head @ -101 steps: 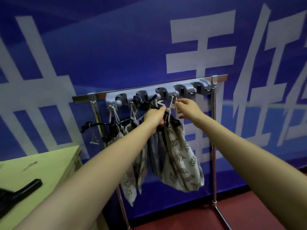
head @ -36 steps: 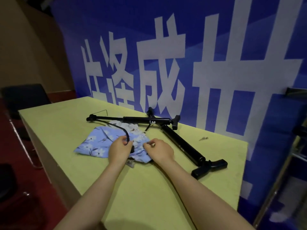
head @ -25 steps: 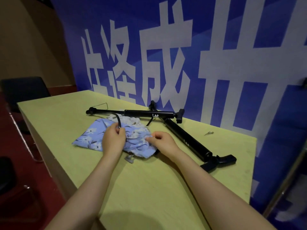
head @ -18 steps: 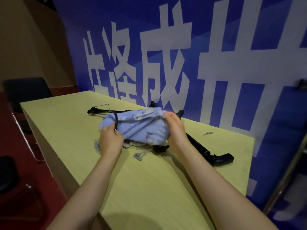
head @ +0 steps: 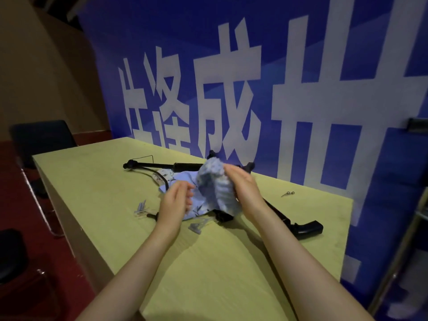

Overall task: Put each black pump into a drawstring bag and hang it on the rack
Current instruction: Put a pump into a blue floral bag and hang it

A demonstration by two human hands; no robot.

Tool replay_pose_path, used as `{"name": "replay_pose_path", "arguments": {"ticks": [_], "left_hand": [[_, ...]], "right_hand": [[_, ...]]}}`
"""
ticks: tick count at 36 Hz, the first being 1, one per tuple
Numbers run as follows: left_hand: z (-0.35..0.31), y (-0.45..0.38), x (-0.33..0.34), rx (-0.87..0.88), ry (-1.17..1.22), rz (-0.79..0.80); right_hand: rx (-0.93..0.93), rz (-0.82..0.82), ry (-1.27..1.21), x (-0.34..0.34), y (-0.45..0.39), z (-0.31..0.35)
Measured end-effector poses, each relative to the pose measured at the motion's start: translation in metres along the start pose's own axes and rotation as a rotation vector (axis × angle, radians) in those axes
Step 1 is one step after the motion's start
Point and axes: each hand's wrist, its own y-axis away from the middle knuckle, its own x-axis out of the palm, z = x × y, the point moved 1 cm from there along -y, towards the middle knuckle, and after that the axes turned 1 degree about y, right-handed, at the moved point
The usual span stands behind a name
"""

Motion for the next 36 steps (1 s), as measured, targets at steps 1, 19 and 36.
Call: {"name": "replay_pose_path", "arguments": {"ticks": [1,19,36], "left_hand": [[-0.004,0.004,0.005,-0.037,0.095,0.056],[0.001,-0.007,0.0,-0.299,0.461,0.007],[0.003,-0.011,-0.006,-0.397,0.458,0.025]], "right_hand": [[-0.005,0.046,0.062,0.004,0.001,-0.003],[-0.232,-0.064,0.354,0.002,0.002,-0.012],[-0.068,0.243,0.499,0.003,0.001,-0.039]]}}
